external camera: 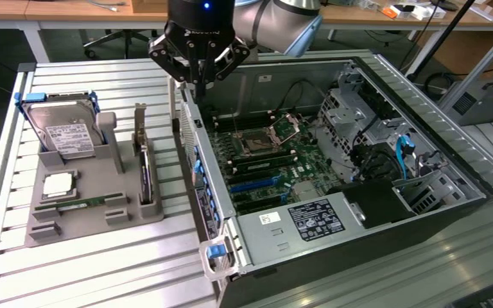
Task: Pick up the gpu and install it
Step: 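Reach for the gpu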
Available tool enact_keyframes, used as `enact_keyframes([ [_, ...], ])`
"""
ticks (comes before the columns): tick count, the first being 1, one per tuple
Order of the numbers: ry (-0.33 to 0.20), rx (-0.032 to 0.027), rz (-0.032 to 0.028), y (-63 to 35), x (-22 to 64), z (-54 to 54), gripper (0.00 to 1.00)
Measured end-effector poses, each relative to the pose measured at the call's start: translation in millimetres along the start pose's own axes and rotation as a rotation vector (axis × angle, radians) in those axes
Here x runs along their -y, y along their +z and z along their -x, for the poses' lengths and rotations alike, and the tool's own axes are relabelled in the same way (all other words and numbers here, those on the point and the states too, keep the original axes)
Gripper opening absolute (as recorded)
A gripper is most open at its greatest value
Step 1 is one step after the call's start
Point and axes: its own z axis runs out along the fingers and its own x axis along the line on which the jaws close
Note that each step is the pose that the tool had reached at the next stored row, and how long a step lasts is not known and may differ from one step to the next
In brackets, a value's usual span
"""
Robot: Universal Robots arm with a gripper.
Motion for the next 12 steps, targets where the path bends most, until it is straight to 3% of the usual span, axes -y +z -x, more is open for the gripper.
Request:
enact_keyframes([
  [12, 0.000, 0.0000, -0.0009, -0.1, 0.3, -3.3, 0.11],
])
